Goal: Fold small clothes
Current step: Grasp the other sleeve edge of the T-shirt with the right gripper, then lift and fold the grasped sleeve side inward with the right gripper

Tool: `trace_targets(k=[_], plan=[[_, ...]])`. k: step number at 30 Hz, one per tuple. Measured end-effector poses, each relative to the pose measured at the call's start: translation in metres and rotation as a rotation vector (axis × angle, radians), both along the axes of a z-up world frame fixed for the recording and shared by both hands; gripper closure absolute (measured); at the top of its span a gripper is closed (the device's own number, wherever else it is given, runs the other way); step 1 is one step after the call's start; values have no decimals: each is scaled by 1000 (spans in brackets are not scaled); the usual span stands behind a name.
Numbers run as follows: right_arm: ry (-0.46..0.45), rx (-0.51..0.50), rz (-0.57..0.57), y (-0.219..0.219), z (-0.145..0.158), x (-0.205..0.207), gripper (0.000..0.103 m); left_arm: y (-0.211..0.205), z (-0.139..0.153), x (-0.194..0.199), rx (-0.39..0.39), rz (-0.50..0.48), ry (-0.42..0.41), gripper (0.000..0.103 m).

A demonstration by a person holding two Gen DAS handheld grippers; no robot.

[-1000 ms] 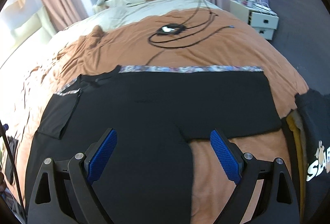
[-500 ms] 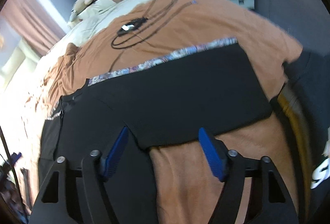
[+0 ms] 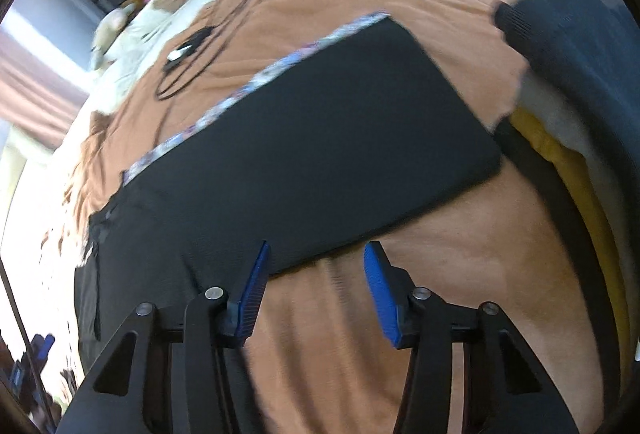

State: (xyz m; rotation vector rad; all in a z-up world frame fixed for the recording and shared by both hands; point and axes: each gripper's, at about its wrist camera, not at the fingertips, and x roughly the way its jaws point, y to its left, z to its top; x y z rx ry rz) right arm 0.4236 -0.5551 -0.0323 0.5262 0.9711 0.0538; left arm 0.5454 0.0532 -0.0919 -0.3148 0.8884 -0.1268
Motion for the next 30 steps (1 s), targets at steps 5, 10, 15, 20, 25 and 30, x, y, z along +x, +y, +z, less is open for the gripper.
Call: trace_targets(k=[5,10,15,20,25,30], plan=[[14,17,-56,-2,-13,2,57,-1,-5,2,7,-4,12,27],[-25,10,-110,1,-13,7,57,2,-12,4,11,2,29,27],[-64,-41,-160,0,-18,6,67,5,-17,5,19,8,42,27],[-99,-55,-180,-3,-7,4,95,11,-20,6,16,19,47,27],[-177,-68,-117,7,22,6,101,15,-20,3,1,24,43,27],[-267,-60,10,30,56,7,101,21,-18,-1,-5,31,36,27]])
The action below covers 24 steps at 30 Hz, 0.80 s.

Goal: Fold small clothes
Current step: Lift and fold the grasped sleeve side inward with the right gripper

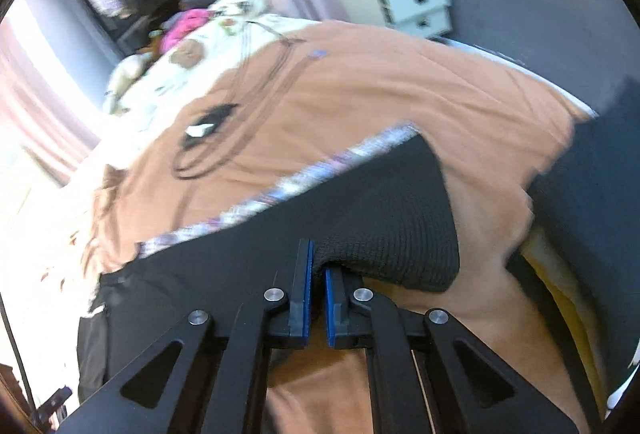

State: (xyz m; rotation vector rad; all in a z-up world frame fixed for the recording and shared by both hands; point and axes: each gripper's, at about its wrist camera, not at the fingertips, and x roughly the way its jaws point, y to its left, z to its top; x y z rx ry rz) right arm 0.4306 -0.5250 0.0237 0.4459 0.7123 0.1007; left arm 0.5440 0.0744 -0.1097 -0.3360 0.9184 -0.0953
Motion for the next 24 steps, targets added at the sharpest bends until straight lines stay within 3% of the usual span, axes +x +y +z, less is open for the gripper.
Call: trace_targets(k=[9,14,24], plan=[[-90,-11,232,47,29,0,101,21,8,-13,-5,33,-12,27],[-78,-18,362,65,21,5,101,41,15,-23,-16,74,-28,27],[-36,-43,494,91,20,8,101,54,22,-34,-12,99,-29,27]])
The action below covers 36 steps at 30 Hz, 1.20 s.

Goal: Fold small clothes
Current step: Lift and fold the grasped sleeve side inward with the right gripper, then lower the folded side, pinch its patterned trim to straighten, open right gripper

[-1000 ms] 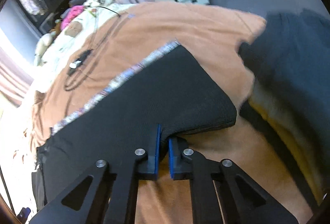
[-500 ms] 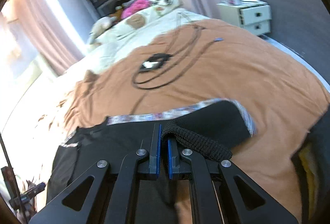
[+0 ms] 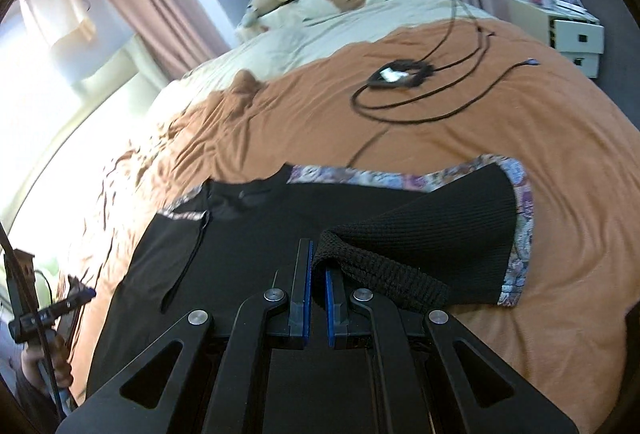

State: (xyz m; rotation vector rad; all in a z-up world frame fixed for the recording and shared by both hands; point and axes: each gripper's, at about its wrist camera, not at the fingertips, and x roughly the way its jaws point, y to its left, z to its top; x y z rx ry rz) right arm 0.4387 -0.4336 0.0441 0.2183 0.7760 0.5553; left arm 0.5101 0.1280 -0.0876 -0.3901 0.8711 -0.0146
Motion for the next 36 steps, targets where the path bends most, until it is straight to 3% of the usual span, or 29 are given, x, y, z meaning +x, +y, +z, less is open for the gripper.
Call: trace_targets(k=[4,7,9,11,12,21,27,32,36], plan=[[103,17,109,20,-10,12,100,0,1,-1,2,0,1,27],[235,-33,170,26,-28,17,95,-2,3,0,5,0,1,27],[247,-30,167,18,-31,17,78,-4,5,1,2,3,-1,27],[240,-11,147,2,-29,16,37,-8,5,2,2,-3,-1,27],[234,-3,137,-5,-27,15,33,-11,5,3,3,-8,-1,27],[231,82,-33,-75,-26,30,32,-26,-3,8,13,-33,12,27],[255,68,-89,-66,-42,42,33,-15,-15,9,15,-15,30,27],[301,80,-99,-31,-59,52,50,-1,-29,12,17,3,55,27],[356,26,-160,-21,-77,67,56,12,-45,15,8,27,73,27]])
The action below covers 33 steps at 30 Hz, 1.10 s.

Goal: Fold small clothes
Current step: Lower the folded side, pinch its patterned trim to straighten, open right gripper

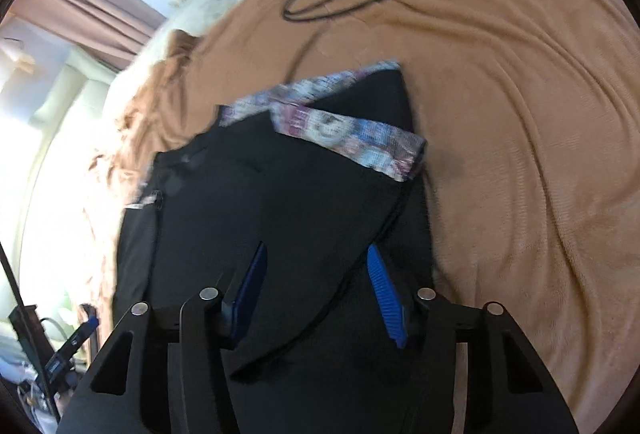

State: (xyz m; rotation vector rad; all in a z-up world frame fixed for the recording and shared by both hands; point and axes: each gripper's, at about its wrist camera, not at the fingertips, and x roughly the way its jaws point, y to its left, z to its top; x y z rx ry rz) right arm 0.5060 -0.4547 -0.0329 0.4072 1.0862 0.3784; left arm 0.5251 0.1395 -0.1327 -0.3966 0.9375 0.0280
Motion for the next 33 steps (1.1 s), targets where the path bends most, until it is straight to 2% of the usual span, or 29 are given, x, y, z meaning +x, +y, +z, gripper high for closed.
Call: trace_targets(k=[4,6,9,11,13,22,30,31,33], plan=[[25,-24,-42,2,-3,5,69,11,-15,6,-9,22,8,27],[26,-43,-50,5,1,6,71,15,-20,10,-18,27,10,27],[13,-78,-52,11,2,7,84,18,-28,16,-27,31,19,27],[-2,-69,-45,15,6,9,98,20,-33,20,-29,27,27,27],[-27,-82,-36,21,10,11,100,21,-35,22,-32,21,28,27],[-144,-142,133,94,45,3,101,33,-32,14,-49,24,7,27],[-216,-195,321,161,55,7,99,52,-31,0,-54,55,8,27],[-200,-189,350,168,53,7,96,55,-31,-2,-56,62,9,27],[-180,-157,379,173,51,9,71,59,-30,-4,-60,72,12,27]])
